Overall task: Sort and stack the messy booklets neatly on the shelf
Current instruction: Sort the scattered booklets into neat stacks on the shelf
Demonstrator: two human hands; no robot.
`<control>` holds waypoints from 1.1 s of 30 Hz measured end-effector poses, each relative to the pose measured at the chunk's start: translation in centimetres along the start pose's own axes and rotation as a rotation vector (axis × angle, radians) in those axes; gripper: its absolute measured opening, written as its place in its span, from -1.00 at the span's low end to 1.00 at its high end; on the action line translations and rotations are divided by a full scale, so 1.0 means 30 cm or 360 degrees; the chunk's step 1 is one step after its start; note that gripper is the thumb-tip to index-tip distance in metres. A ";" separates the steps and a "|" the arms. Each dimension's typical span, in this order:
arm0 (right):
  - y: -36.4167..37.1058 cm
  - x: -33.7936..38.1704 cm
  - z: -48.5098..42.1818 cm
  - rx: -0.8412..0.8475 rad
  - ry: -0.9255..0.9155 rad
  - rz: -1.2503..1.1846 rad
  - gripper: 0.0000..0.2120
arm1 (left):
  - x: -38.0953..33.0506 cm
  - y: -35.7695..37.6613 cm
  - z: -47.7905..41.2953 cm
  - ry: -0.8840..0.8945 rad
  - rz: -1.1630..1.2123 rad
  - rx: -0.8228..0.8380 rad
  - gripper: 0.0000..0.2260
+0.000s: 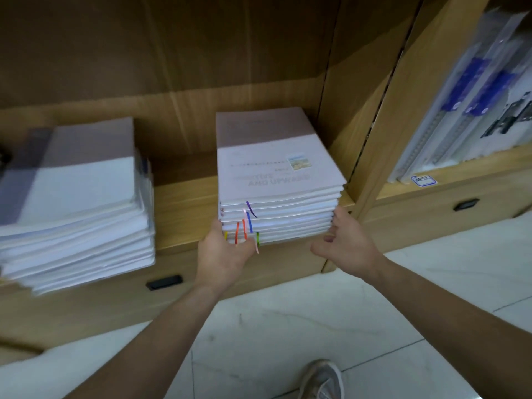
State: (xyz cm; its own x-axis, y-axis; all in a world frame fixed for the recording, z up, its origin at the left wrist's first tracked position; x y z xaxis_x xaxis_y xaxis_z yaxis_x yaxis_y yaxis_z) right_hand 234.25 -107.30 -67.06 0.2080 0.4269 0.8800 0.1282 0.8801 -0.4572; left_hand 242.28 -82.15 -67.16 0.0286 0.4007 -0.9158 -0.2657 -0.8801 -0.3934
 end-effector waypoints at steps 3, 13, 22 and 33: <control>0.010 0.033 -0.007 0.0033 -0.0056 -0.0032 -0.39 | 0.014 -0.030 0.047 0.0013 0.0011 -0.0084 -0.66; 0.018 0.082 -0.098 0.0066 -0.0120 0.0220 -0.57 | -0.006 -0.094 0.011 0.0046 -0.0398 -0.0006 -0.58; -0.043 0.055 -0.138 -0.0132 -0.0113 0.0843 -0.53 | 0.002 -0.155 -0.029 0.0166 -0.0816 -0.0068 -0.39; -0.034 0.037 -0.189 -0.0391 -0.0239 0.0860 -0.60 | 0.020 -0.159 -0.089 0.0361 -0.0999 -0.0349 -0.61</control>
State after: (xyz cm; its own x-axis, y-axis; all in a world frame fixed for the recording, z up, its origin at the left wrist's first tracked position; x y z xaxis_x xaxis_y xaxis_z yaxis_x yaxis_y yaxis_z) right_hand 239.85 -108.91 -66.35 0.1692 0.8398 0.5159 0.2667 0.4649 -0.8443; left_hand 246.14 -78.40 -66.06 0.3198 0.8080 -0.4949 0.0666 -0.5402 -0.8389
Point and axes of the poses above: each hand's wrist, its own z-axis away from the middle knuckle, its own y-axis out of the palm, x = y × z, the point moved 9 cm from there along -z, towards the middle knuckle, and after that the axes turned 7 degrees about x, right-handed, at the moved point
